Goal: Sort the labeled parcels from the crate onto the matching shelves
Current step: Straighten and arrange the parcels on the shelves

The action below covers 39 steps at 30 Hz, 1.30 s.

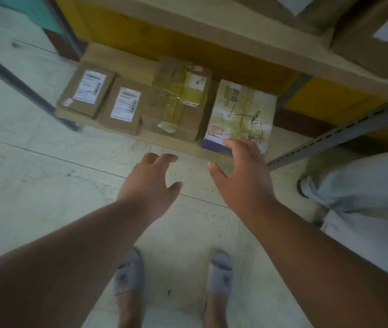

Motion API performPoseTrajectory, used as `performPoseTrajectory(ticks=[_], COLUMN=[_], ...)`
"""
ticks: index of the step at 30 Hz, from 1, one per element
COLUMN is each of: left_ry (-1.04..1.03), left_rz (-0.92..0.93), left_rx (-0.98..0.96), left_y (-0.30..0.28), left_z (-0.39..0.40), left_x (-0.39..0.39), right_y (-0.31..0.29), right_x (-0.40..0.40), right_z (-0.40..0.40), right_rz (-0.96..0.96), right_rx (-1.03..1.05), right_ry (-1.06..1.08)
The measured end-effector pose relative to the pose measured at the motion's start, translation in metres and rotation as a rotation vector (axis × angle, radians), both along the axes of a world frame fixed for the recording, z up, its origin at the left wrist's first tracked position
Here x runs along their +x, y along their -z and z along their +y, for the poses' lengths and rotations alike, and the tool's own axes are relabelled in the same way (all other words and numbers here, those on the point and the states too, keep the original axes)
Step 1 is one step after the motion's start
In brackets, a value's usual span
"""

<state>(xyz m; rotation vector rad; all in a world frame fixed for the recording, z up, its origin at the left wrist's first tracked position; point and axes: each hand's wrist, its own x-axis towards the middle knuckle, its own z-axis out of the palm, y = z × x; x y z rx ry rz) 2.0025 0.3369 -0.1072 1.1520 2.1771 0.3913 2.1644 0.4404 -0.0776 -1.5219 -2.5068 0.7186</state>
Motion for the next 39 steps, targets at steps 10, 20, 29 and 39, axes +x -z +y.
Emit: performPoseTrajectory(ticks=[10, 20, 29, 39], left_ry=[-0.156, -0.251, -0.218, -0.167], left_rz=[0.13, 0.291, 0.395, 0.433], left_rx=[0.217, 0.66, 0.813, 0.803], left_y=[-0.235, -0.526, -0.609, -0.659], left_z=[-0.109, -0.146, -0.154, -0.123], left_x=[-0.027, -0.064, -0.179, -0.31], right_y=[-0.25, -0.562, -0.667, -0.723], right_x=[-0.012, -0.063, -0.184, -0.295], right_z=[-0.091, -0.122, -0.146, -0.101], right_rz=[0.176, 0.355, 0.542, 0.472], right_rx=[0.016, 0.409, 0.523, 0.524], right_ry=[-0.219, -0.387, -0.32, -0.296])
